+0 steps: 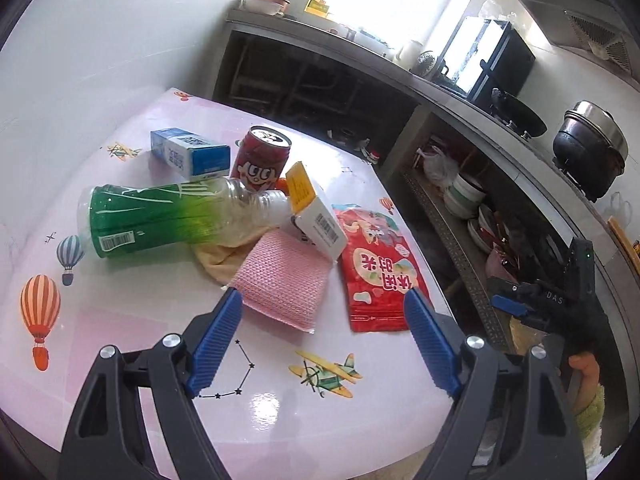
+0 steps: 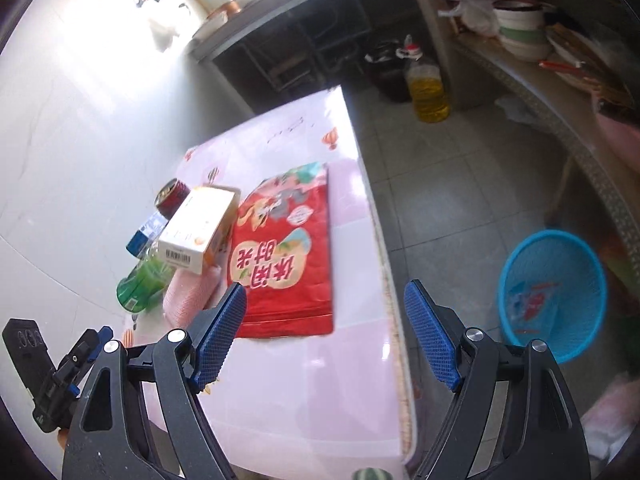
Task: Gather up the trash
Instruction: 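Return both tools over the table toward the red snack bag, then grasp the yellow box with the left tool while the right tool grasps the red snack bag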
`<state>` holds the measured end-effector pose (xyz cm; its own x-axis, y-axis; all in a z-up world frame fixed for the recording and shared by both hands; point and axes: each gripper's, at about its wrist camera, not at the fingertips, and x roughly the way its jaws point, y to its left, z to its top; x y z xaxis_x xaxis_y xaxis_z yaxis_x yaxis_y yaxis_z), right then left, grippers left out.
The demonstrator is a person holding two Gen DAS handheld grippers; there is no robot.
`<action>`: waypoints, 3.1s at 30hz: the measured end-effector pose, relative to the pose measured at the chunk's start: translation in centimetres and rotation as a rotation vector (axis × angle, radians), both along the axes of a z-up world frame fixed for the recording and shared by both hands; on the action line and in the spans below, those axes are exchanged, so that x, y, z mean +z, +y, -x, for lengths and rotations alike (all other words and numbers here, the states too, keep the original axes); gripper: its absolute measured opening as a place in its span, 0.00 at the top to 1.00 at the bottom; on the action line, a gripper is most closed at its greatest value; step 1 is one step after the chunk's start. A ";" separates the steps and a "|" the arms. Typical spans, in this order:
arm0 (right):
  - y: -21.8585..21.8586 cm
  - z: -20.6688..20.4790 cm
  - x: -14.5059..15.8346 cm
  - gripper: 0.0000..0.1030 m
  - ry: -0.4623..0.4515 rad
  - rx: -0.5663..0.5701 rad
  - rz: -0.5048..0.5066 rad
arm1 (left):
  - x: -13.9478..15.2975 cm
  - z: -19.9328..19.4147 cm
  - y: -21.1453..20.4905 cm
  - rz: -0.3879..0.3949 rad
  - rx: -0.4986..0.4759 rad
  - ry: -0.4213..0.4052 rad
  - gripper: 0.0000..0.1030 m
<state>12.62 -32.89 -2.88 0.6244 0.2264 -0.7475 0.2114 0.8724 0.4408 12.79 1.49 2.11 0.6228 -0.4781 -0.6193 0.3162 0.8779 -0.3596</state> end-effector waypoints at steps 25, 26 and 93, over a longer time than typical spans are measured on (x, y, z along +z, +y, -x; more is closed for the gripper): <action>5.6 -9.3 -4.9 0.18 0.213 0.047 0.206 | -0.3 -5.5 -0.6 0.037 -0.064 0.034 0.22; 5.8 -9.3 -5.0 0.18 0.209 0.049 0.225 | -0.2 -6.2 -1.4 0.025 -0.085 0.037 0.22; -3.3 -2.4 -4.3 0.82 0.106 0.015 -0.117 | -1.4 -9.5 -14.8 -0.202 -0.219 0.061 0.70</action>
